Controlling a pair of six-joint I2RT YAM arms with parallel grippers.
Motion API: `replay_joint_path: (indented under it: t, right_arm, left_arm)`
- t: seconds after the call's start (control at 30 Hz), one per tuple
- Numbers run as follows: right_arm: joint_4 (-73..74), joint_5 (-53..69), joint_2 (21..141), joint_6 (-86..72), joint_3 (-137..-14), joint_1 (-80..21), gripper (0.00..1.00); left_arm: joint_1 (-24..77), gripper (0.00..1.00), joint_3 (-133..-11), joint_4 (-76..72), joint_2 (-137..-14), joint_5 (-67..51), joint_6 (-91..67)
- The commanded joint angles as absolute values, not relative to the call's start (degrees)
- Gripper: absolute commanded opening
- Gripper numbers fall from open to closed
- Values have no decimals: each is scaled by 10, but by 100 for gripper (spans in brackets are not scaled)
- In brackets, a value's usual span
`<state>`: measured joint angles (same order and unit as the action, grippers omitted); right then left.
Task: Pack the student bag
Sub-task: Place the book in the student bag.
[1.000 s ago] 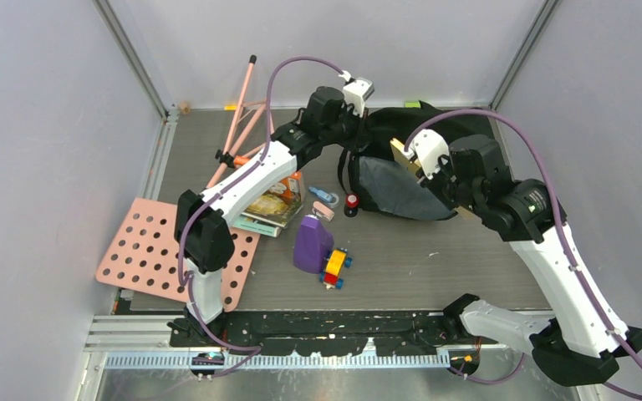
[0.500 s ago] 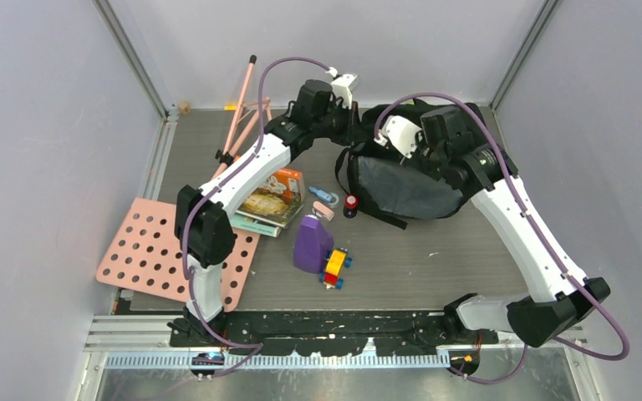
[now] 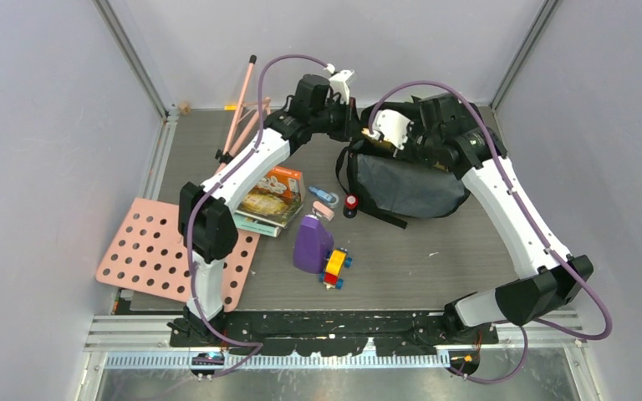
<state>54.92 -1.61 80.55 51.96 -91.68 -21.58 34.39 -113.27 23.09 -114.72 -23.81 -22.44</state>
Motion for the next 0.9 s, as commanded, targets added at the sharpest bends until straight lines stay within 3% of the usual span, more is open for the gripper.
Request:
replay_joint_path:
  t: [0.0,0.17,0.3,0.5,0.87]
  right_arm:
    - [507,34,783,520,-934,-215,0]
    - [481,34,778,518,-900,-215,3]
    - [380,8,761,519,-838,-215,26]
    - [357,12,757,503,-832,-214,46]
    - [326,9,715,464,-805,-214,59]
  left_arm:
    - [336,0,-1163,229,-1148,-249,-236]
    - [333,0,-1162,227,-1151,-250,-236]
    - [330,0,-1163,227,-1153,-252,-236]
    - [328,0,-1160,229,-1154,-253,-236]
    - [317,0,-1158,227,-1160,-255,-237]
